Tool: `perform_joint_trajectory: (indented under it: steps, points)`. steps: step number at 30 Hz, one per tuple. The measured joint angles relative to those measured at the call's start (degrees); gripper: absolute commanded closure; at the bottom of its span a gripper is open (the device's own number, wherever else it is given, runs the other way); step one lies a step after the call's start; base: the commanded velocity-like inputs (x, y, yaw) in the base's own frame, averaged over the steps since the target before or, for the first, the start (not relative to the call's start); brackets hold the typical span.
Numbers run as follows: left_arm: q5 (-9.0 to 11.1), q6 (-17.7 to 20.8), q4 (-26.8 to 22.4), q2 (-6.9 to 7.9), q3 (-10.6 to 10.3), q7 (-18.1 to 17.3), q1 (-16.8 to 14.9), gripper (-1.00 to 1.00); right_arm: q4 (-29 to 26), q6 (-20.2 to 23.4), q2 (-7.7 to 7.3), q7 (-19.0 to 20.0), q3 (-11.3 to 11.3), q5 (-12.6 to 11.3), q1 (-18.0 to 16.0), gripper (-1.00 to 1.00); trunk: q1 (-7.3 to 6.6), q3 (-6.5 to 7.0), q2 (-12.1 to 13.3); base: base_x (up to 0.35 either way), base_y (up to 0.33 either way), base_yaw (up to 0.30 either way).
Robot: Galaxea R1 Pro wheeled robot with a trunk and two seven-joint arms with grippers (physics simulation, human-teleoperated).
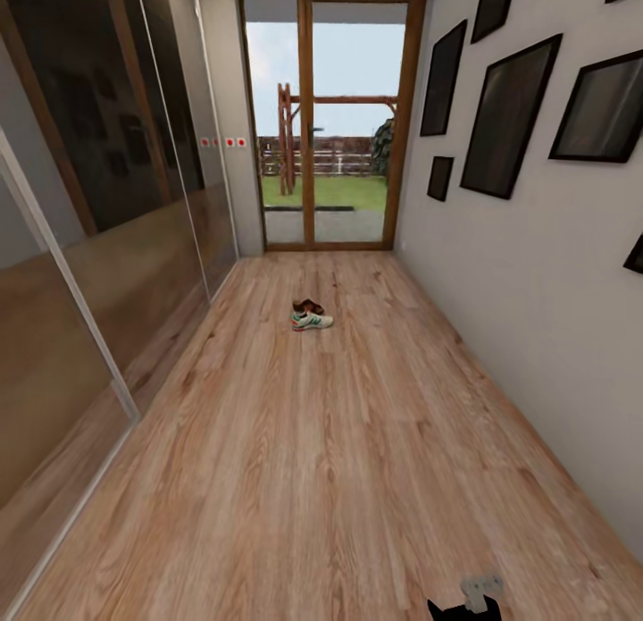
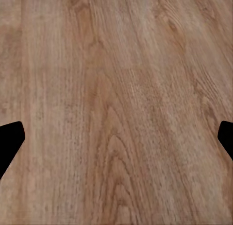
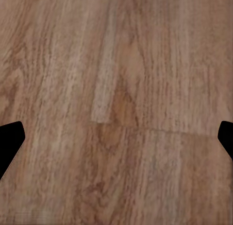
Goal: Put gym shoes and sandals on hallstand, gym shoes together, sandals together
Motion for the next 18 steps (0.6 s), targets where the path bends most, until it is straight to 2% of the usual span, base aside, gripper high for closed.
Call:
perform_joint_trajectory:
  steps: [18]
  points:
    - [0.05, -0.08, 0.00, 0.00, 0.02, 0.00, 0.00, -1.00, 0.00, 0.00, 0.01, 0.00, 0.00, 0.02, 0.00, -1.00, 0.00, 0.00, 0.00, 0.335, 0.000, 0.000]
